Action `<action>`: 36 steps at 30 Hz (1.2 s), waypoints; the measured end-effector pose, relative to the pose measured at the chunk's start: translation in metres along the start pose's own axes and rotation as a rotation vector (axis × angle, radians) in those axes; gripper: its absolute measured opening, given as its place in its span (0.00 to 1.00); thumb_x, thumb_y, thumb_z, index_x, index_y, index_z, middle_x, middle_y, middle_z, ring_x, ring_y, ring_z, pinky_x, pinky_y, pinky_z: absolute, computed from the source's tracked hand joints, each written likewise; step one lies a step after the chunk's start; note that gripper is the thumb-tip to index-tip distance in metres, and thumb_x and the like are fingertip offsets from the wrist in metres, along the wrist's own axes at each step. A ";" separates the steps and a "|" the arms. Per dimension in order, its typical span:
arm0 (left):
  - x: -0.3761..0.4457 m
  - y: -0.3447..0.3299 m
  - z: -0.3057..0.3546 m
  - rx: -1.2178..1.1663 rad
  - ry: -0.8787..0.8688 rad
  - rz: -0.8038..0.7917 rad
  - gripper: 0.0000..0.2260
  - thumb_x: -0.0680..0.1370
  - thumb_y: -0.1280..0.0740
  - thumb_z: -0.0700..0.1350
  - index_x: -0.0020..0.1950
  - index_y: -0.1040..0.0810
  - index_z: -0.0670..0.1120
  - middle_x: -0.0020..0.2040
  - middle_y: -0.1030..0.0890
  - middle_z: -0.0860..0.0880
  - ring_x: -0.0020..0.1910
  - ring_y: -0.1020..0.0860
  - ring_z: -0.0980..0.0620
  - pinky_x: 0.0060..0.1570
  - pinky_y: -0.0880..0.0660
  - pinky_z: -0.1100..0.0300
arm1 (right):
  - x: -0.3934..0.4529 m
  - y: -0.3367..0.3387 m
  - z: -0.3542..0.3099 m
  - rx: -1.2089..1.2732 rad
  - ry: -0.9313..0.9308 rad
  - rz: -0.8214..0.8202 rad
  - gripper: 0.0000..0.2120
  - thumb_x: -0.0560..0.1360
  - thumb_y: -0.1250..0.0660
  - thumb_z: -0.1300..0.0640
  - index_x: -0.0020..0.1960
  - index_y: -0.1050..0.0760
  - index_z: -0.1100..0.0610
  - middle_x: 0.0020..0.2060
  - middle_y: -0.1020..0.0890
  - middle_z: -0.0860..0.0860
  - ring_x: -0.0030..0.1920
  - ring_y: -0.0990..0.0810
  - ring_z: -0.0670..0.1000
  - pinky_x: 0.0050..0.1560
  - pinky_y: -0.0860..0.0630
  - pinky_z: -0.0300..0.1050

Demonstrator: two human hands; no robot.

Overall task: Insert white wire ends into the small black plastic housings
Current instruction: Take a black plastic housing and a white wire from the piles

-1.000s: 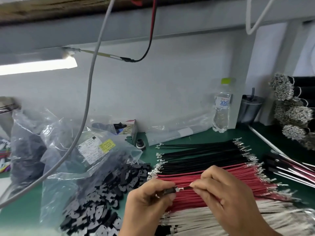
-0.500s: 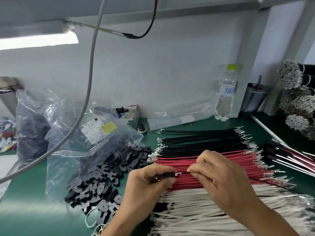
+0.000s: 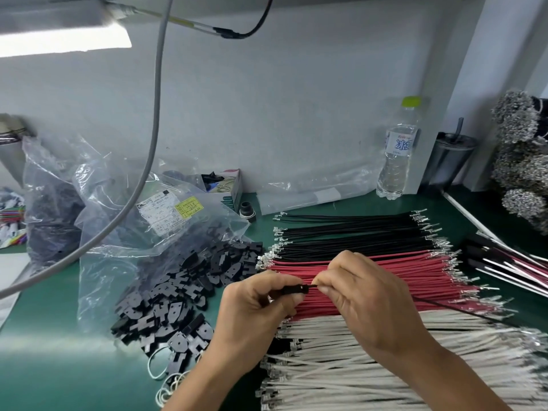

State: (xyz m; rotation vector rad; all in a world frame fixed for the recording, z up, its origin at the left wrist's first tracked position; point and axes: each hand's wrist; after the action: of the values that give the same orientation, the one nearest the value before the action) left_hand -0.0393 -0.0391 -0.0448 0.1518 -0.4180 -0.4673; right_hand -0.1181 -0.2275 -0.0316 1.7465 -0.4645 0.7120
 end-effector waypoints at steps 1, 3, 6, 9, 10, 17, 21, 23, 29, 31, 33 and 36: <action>0.000 0.000 0.001 -0.007 -0.001 -0.004 0.08 0.73 0.24 0.45 0.49 0.12 0.57 0.42 0.13 0.51 0.37 0.16 0.54 0.38 0.18 0.61 | 0.000 -0.001 -0.001 0.029 -0.005 -0.008 0.08 0.80 0.36 0.52 0.48 0.19 0.52 0.43 0.23 0.43 0.41 0.24 0.44 0.34 0.25 0.41; 0.001 0.000 0.002 0.003 -0.001 0.005 0.08 0.72 0.24 0.48 0.48 0.13 0.59 0.41 0.13 0.52 0.34 0.18 0.57 0.35 0.21 0.64 | 0.000 -0.002 0.000 0.076 -0.024 -0.005 0.11 0.80 0.38 0.50 0.48 0.18 0.52 0.43 0.23 0.42 0.42 0.24 0.43 0.36 0.25 0.40; 0.001 0.000 0.001 0.005 0.001 0.023 0.08 0.71 0.24 0.49 0.48 0.13 0.60 0.37 0.14 0.55 0.31 0.21 0.61 0.32 0.25 0.69 | -0.001 -0.002 0.002 0.109 -0.060 0.026 0.12 0.80 0.37 0.48 0.49 0.18 0.52 0.44 0.22 0.42 0.44 0.22 0.44 0.38 0.24 0.40; 0.001 0.000 0.001 -0.026 0.011 0.017 0.08 0.71 0.24 0.49 0.48 0.12 0.59 0.37 0.14 0.53 0.30 0.21 0.60 0.32 0.25 0.68 | 0.000 -0.007 0.000 0.076 -0.019 0.041 0.09 0.80 0.36 0.51 0.48 0.19 0.54 0.43 0.23 0.44 0.42 0.24 0.46 0.37 0.24 0.43; 0.000 0.000 0.000 -0.037 0.014 0.018 0.08 0.71 0.24 0.49 0.48 0.12 0.59 0.37 0.14 0.52 0.30 0.21 0.59 0.32 0.25 0.67 | 0.000 -0.009 -0.001 0.068 -0.004 0.043 0.09 0.81 0.36 0.53 0.48 0.20 0.54 0.43 0.23 0.45 0.42 0.24 0.47 0.37 0.24 0.44; -0.002 0.000 0.002 0.005 0.012 0.013 0.09 0.72 0.25 0.50 0.51 0.13 0.61 0.40 0.13 0.53 0.34 0.18 0.56 0.35 0.19 0.60 | 0.001 -0.013 -0.006 -0.016 0.049 0.055 0.07 0.81 0.34 0.55 0.48 0.19 0.56 0.42 0.24 0.46 0.41 0.26 0.48 0.35 0.25 0.46; 0.007 0.003 -0.001 -0.096 0.060 0.167 0.11 0.73 0.23 0.44 0.52 0.12 0.57 0.37 0.15 0.45 0.31 0.21 0.51 0.32 0.21 0.59 | 0.003 -0.005 -0.004 -0.074 0.020 0.184 0.06 0.79 0.29 0.54 0.52 0.17 0.55 0.48 0.21 0.49 0.48 0.24 0.51 0.45 0.25 0.44; 0.009 0.007 -0.004 -0.152 0.119 0.223 0.10 0.73 0.23 0.43 0.51 0.12 0.54 0.38 0.15 0.43 0.30 0.22 0.50 0.31 0.21 0.58 | 0.000 -0.008 -0.007 -0.075 0.067 0.104 0.02 0.78 0.28 0.56 0.50 0.18 0.54 0.45 0.21 0.48 0.44 0.26 0.50 0.41 0.26 0.45; 0.011 0.009 -0.008 -0.209 0.193 0.249 0.08 0.72 0.22 0.44 0.49 0.12 0.52 0.40 0.15 0.40 0.29 0.23 0.53 0.30 0.23 0.62 | -0.004 -0.019 -0.010 -0.017 -0.074 -0.211 0.08 0.69 0.20 0.52 0.46 0.15 0.47 0.37 0.23 0.40 0.41 0.26 0.46 0.39 0.25 0.44; 0.011 0.008 -0.009 -0.218 0.202 0.250 0.08 0.72 0.22 0.43 0.49 0.12 0.52 0.41 0.15 0.39 0.29 0.23 0.53 0.31 0.23 0.62 | -0.003 -0.019 -0.008 0.002 -0.073 -0.208 0.06 0.69 0.20 0.52 0.42 0.16 0.47 0.36 0.23 0.40 0.40 0.27 0.45 0.38 0.25 0.43; 0.011 0.008 -0.009 -0.237 0.210 0.260 0.08 0.71 0.22 0.44 0.49 0.11 0.52 0.41 0.15 0.39 0.29 0.23 0.52 0.30 0.23 0.62 | -0.004 -0.019 -0.008 -0.004 -0.057 -0.228 0.06 0.70 0.21 0.53 0.41 0.18 0.46 0.37 0.24 0.40 0.40 0.27 0.45 0.39 0.25 0.43; 0.011 0.010 -0.007 -0.289 0.225 0.285 0.10 0.69 0.22 0.48 0.49 0.11 0.51 0.42 0.14 0.41 0.30 0.23 0.52 0.31 0.23 0.62 | -0.004 -0.020 -0.007 -0.005 -0.077 -0.231 0.06 0.73 0.24 0.53 0.42 0.22 0.46 0.39 0.24 0.39 0.41 0.28 0.44 0.40 0.26 0.41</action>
State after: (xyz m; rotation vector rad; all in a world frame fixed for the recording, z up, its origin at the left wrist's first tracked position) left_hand -0.0228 -0.0349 -0.0448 -0.1334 -0.1440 -0.2219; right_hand -0.1100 -0.2149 -0.0471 1.7928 -0.3093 0.4805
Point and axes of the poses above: each hand's wrist, its own x-axis towards the middle knuckle, its own y-axis out of the back of the hand, z = x × y
